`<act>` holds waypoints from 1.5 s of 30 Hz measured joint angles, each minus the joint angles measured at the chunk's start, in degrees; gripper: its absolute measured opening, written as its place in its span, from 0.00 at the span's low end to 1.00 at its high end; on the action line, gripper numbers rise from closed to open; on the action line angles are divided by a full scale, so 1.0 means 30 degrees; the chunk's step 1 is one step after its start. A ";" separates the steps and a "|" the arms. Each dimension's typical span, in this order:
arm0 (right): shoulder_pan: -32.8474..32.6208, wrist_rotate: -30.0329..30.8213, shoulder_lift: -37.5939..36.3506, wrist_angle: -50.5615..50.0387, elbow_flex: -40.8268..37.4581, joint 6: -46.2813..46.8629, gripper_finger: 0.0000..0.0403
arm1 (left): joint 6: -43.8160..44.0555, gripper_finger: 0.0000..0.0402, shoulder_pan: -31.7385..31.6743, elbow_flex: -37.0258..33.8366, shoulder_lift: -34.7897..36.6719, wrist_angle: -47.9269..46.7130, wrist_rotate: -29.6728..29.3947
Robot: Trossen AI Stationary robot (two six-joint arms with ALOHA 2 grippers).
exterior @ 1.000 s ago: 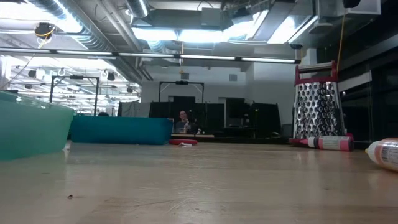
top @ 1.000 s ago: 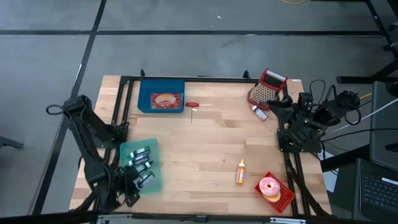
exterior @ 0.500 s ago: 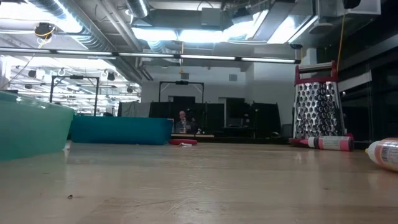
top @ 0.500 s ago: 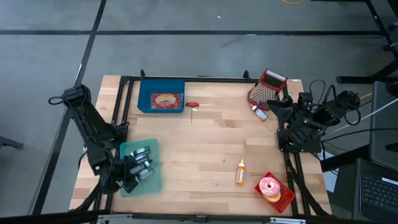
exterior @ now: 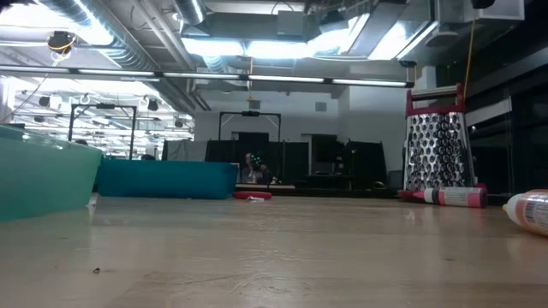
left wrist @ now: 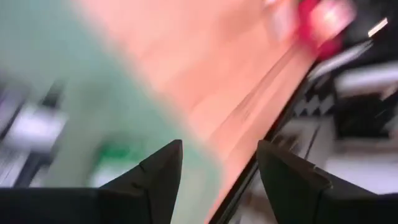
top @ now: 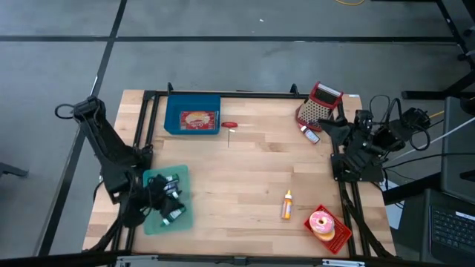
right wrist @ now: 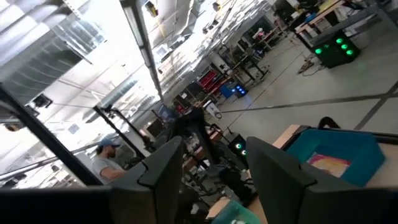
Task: Pick & Place Food Item
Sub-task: Put the pink food coloring bottle into the green bin
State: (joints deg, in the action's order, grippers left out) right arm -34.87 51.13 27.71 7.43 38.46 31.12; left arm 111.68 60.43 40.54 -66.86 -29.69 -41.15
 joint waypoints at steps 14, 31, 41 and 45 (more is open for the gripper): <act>0.0599 0.0162 0.1157 0.0307 0.0000 -0.0527 0.45 | -1.8035 0.46 -1.3387 0.6422 -0.0892 0.4876 0.7389; 0.0781 -0.0795 0.2031 -1.0188 0.1039 0.7334 0.45 | -2.4266 0.44 -1.9498 1.2508 -0.6388 0.0255 1.1237; 0.4219 -0.7076 0.5514 -2.6369 0.3190 1.4837 0.45 | -2.4046 0.43 -1.9556 1.2508 -0.6132 -0.0182 1.1281; 0.5501 -0.8245 0.6511 -2.7153 0.2866 1.3442 0.45 | -2.4322 0.43 -1.9556 1.2508 -0.6132 -0.0182 1.1274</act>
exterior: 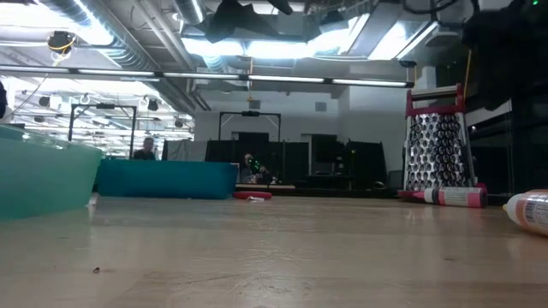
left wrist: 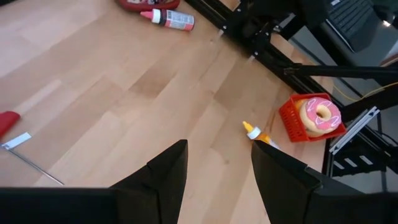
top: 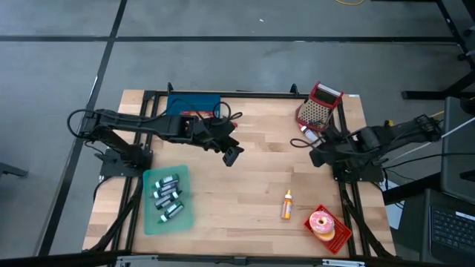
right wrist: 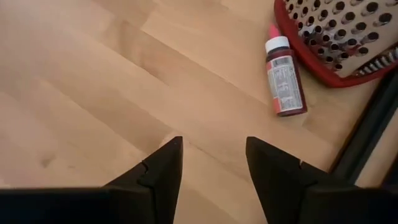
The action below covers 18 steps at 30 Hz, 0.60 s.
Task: Pick & Place Food Item
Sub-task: Put the pink food coloring bottle into the green bin
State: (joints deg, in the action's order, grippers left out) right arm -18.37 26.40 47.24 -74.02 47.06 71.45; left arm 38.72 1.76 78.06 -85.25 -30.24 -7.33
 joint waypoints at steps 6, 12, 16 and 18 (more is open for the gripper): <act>0.2167 -0.0742 0.0547 0.1044 -0.1200 -0.1814 0.45 | -0.0130 0.43 0.0000 0.0000 0.0000 0.0000 0.0000; 0.4584 -0.2882 0.0570 0.3450 -0.3432 -0.3661 0.45 | -0.0145 0.43 0.0000 0.0000 0.0000 0.0000 0.0152; 0.6007 -0.3668 0.0694 0.4806 -0.4003 -0.4605 0.45 | -0.0021 0.43 0.0000 0.0000 -0.0007 0.0004 0.0549; 0.6647 -0.3399 0.0812 0.5036 -0.3988 -0.5092 0.45 | 0.0097 0.43 0.0000 -0.0007 -0.0007 0.0000 0.0779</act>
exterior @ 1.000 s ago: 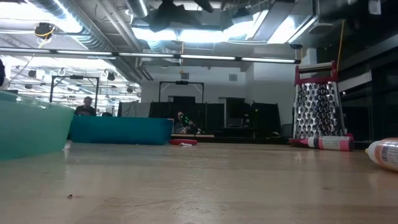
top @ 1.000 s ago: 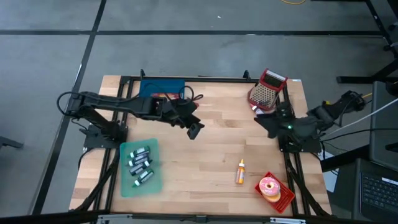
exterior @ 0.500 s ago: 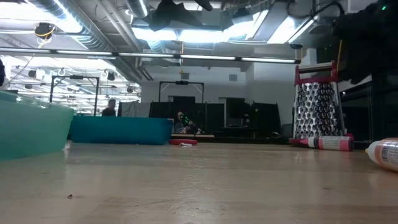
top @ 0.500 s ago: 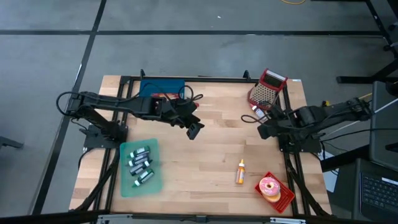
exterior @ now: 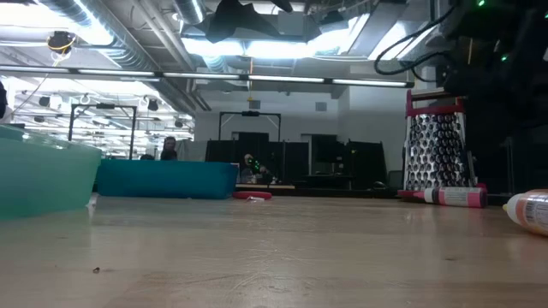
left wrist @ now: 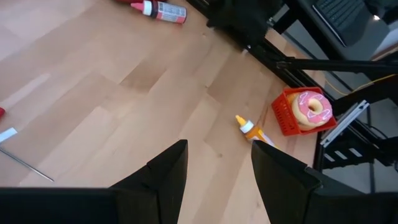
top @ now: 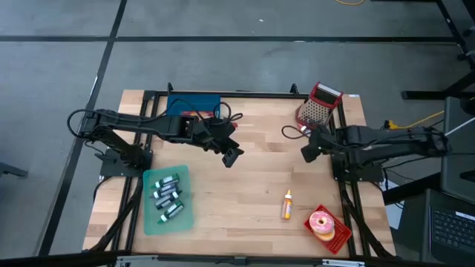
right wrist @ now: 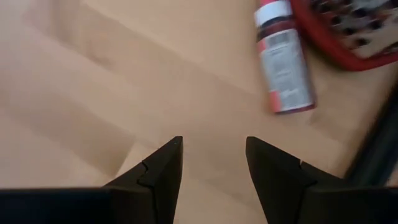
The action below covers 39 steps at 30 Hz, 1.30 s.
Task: Pick & Place Food Item
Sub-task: Put the pink food coloring bottle into the green bin
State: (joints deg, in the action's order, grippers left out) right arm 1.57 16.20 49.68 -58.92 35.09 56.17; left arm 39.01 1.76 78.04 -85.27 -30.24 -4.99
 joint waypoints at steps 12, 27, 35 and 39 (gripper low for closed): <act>0.4580 -0.1159 0.1747 0.1021 0.0000 -0.5596 0.45 | 0.1373 0.43 0.0400 -0.0007 -0.0007 0.0000 0.1180; 0.6688 -0.1070 0.5337 0.2427 0.0000 -0.7395 0.64 | 0.1776 0.43 0.0670 -0.0012 -0.0007 0.0007 0.1144; 0.7681 0.0441 0.6187 0.3569 0.0007 -0.6007 0.64 | 0.1776 0.43 0.0670 -0.0015 -0.0010 0.0007 0.1256; 0.8357 0.0043 0.6736 0.4185 0.0007 -0.6707 0.63 | 0.1769 0.43 0.0670 -0.0015 -0.0015 0.0007 0.1608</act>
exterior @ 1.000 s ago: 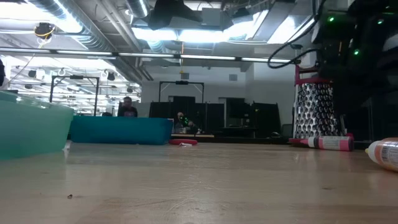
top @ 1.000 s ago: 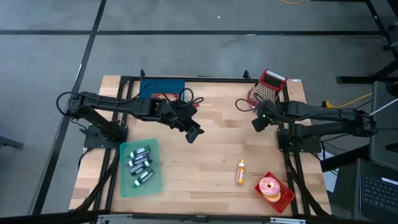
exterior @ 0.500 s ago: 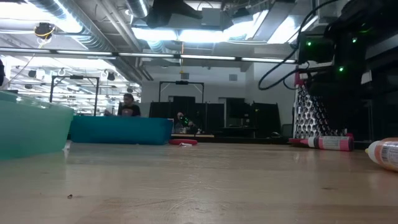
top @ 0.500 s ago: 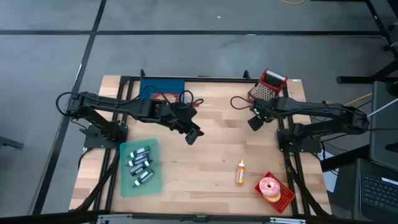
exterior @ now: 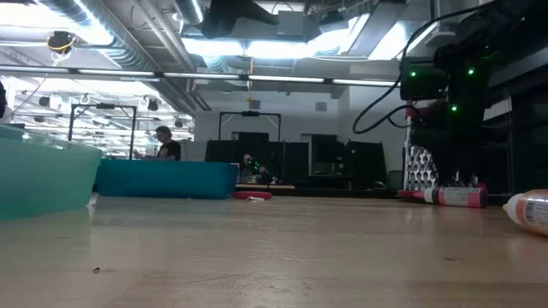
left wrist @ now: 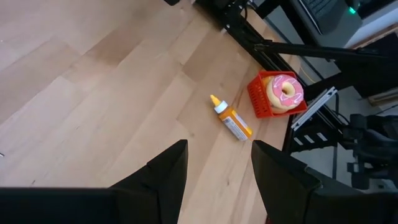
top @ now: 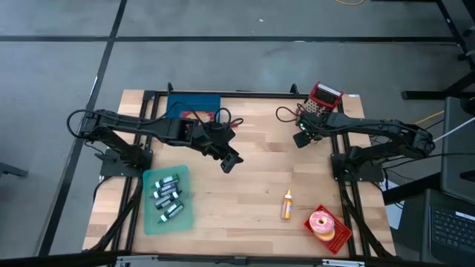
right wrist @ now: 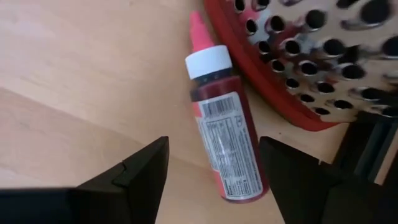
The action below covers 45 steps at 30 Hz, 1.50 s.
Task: Pick & Place Food Item
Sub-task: Put the pink food coloring bottle into the green bin
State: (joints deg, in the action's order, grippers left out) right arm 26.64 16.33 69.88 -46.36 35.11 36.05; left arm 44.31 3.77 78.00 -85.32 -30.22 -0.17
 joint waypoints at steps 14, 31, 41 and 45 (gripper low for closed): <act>0.1424 -0.1089 0.2594 0.0691 0.0007 -0.1823 0.62 | -0.0007 0.43 0.0000 0.0004 0.0000 0.0000 0.0061; 0.1584 -0.3293 0.4140 0.1764 0.0063 -0.1801 0.49 | 0.0017 0.43 0.0000 0.0000 0.0000 -0.0003 0.0061; 0.1562 -0.4845 0.4103 0.1811 0.0130 -0.1674 0.22 | -0.0026 0.43 0.0016 0.0000 0.0000 0.0000 -0.0777; 0.1316 -0.6244 0.4182 0.1693 0.0567 -0.1674 0.23 | -0.0361 0.43 0.0095 0.0000 0.0008 -0.0004 -0.2126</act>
State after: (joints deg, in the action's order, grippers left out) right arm 30.59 -2.41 82.43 -41.28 36.81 31.03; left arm 43.23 4.06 78.00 -85.30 -30.23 -6.55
